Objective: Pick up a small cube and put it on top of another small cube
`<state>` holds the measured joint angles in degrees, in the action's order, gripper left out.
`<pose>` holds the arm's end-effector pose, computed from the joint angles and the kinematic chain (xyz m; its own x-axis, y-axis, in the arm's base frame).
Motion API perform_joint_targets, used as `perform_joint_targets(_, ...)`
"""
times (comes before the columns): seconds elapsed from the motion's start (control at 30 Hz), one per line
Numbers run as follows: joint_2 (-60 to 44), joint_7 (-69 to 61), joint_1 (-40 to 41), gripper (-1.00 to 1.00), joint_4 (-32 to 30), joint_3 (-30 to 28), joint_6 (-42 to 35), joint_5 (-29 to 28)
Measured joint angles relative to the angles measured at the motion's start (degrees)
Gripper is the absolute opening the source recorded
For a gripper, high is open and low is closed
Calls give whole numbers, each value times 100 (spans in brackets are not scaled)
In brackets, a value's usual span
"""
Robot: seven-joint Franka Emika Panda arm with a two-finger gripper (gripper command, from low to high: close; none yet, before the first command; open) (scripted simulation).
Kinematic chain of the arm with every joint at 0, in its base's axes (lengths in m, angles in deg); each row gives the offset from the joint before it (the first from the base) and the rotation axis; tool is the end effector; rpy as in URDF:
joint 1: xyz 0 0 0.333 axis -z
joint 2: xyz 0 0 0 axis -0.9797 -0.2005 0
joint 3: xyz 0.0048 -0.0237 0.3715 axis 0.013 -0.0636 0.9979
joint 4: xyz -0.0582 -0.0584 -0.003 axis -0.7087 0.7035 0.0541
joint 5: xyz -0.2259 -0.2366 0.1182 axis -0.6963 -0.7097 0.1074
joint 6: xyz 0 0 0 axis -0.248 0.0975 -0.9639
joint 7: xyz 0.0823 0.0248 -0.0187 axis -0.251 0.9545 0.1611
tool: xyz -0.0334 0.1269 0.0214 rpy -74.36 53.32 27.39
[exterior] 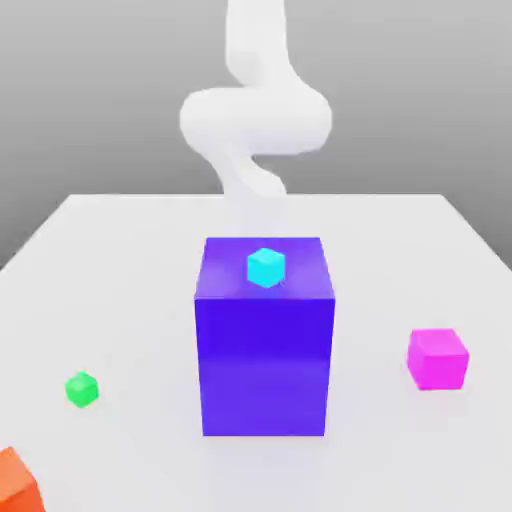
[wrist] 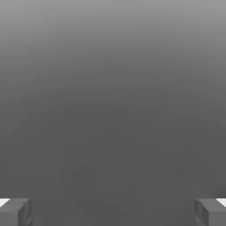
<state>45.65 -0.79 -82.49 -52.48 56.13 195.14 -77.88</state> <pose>0.3072 0.0199 0.6935 0.6040 -0.6299 0.4883 -0.4397 -0.7744 -0.4550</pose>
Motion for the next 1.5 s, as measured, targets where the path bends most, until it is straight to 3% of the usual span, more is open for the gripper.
perform_joint_targets(0.37, -1739, -2052, -1681, 0, -1091, 144, 1060, 415)
perform_joint_targets(0.67, -3126, -3516, -2761, 0, -1971, 625, 1918, 492)
perform_joint_targets(0.87, -4054, -4083, -3286, 0, -2534, 1040, 2523, 16)
perform_joint_targets(1.07, -5256, -3680, -3599, 0, -2450, 623, 3516, -711)
perform_joint_targets(1.1, -5447, -3621, -3682, -100, -2424, 520, 3678, -786)
perform_joint_targets(1.33, -5488, -3595, -3704, -100, -2418, 492, 3702, -820)
perform_joint_targets(1.5, -4597, -3968, -3604, -100, -2548, 719, 2952, -317)
